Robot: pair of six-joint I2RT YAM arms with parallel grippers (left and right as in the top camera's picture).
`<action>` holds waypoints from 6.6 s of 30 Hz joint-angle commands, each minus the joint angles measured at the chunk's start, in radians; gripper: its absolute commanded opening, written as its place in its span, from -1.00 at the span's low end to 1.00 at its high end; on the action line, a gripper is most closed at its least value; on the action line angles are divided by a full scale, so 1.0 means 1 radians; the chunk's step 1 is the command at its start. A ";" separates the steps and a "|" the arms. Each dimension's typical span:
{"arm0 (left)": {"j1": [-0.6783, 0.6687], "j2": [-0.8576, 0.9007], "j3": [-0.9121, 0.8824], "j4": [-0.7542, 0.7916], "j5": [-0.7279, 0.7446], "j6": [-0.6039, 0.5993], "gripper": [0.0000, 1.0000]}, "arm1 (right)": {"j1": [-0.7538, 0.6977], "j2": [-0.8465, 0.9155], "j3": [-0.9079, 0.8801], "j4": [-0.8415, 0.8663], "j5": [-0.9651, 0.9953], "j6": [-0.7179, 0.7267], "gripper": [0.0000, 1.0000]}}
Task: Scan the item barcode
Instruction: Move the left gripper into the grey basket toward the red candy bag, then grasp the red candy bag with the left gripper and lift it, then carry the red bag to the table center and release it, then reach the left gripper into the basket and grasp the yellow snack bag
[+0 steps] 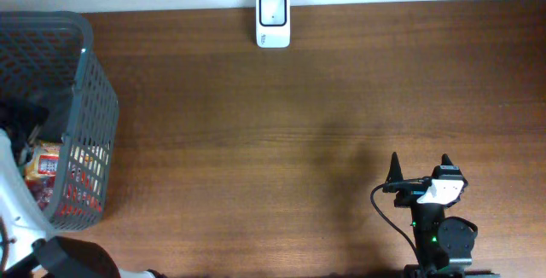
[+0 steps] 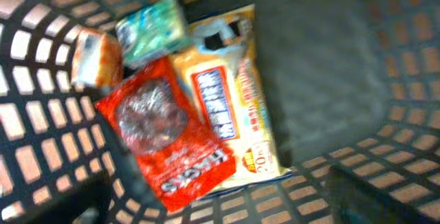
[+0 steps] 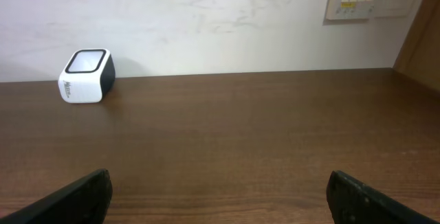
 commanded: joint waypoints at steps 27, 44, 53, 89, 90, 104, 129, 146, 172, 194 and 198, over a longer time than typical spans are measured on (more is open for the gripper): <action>0.003 0.393 -0.117 0.011 -0.130 -0.118 0.37 | -0.003 -0.008 -0.009 -0.002 0.008 0.005 0.97; 0.027 0.398 -0.170 0.045 -0.089 -0.114 -1.00 | -0.003 -0.008 -0.009 -0.002 0.008 0.005 0.97; 0.018 0.373 0.308 -0.290 0.049 -0.114 -1.00 | -0.003 -0.008 -0.009 -0.002 0.008 0.005 0.97; -1.154 0.141 0.366 -0.084 0.009 0.140 -1.00 | -0.003 -0.008 -0.009 -0.002 0.008 0.005 0.97; -1.166 0.174 0.352 -0.087 0.009 0.141 -1.00 | -0.003 -0.008 -0.009 -0.002 0.008 0.005 0.97; -1.331 0.563 0.311 0.021 0.010 0.138 -0.76 | -0.003 -0.008 -0.009 -0.002 0.008 0.005 0.97; -0.684 0.477 1.447 -0.446 0.064 0.120 0.98 | -0.003 -0.008 -0.009 -0.002 0.008 0.005 0.97; -0.095 0.380 0.940 -0.446 0.071 0.058 0.98 | -0.003 -0.008 -0.009 -0.002 0.008 0.005 0.97; -0.091 0.383 -0.147 0.248 -0.193 -0.077 0.27 | -0.003 -0.008 -0.009 -0.002 0.008 0.005 0.97; -0.092 0.010 0.176 0.151 0.048 -0.068 -1.00 | -0.003 -0.008 -0.009 -0.002 0.008 0.005 0.97; -0.092 -0.154 0.220 0.153 0.145 -0.069 -1.00 | -0.003 -0.008 -0.009 -0.002 0.008 0.005 0.97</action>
